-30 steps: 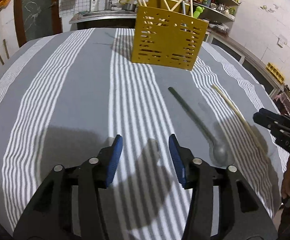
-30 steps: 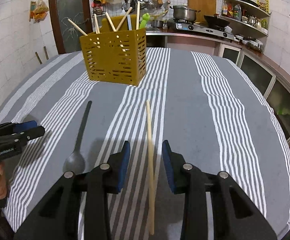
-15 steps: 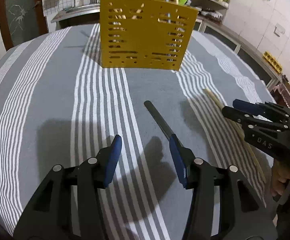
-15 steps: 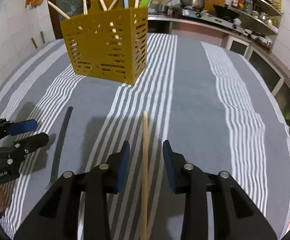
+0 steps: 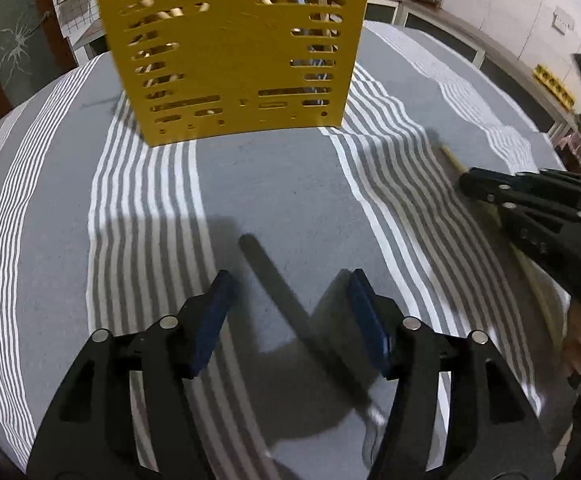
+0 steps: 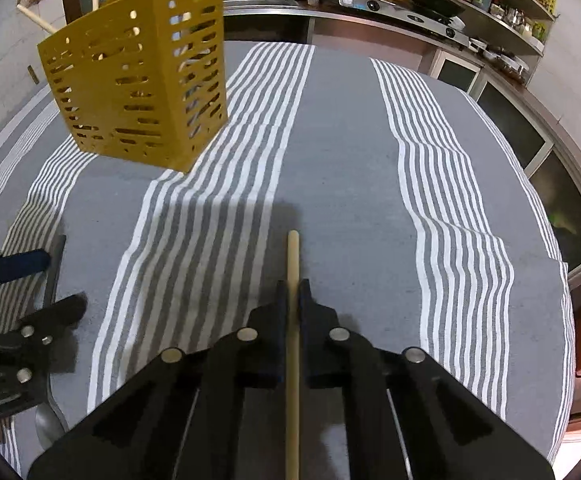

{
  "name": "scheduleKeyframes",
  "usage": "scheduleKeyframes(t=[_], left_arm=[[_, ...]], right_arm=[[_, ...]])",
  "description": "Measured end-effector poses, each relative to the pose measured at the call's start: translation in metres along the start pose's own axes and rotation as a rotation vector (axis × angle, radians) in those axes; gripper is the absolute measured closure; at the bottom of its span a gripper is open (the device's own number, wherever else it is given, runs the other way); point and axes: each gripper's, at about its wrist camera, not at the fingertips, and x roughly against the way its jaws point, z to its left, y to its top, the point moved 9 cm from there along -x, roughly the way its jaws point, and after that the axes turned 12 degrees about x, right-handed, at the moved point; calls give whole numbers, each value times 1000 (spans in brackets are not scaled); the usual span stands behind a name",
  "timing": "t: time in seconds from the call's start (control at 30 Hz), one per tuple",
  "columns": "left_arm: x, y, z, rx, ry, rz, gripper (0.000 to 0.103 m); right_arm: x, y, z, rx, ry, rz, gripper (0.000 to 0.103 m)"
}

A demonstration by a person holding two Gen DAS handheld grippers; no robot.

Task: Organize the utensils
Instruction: 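Grasp the dark knife with the left tool while the right tool grasps a chopstick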

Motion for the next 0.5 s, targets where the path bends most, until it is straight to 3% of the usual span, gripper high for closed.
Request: scheduleKeyframes(t=[0.07,0.1,0.2,0.4,0.5], left_arm=[[-4,3,-2,4,11,6,49],[-4,6,-2,7,14,8,62],[-6,11,0,-9,35,17,80],[-7,16,2,-9,53,25,96],[-6,18,3,-3,48,22,96]], right_arm=[[0,-1,1,-7,9,-3,97],[0,-1,2,-8,10,-3,97],[0,-1,3,-15,20,-1,97],[-3,3,-3,-32,39,-4,97],[-3,7,-6,-48,55,-10,97]])
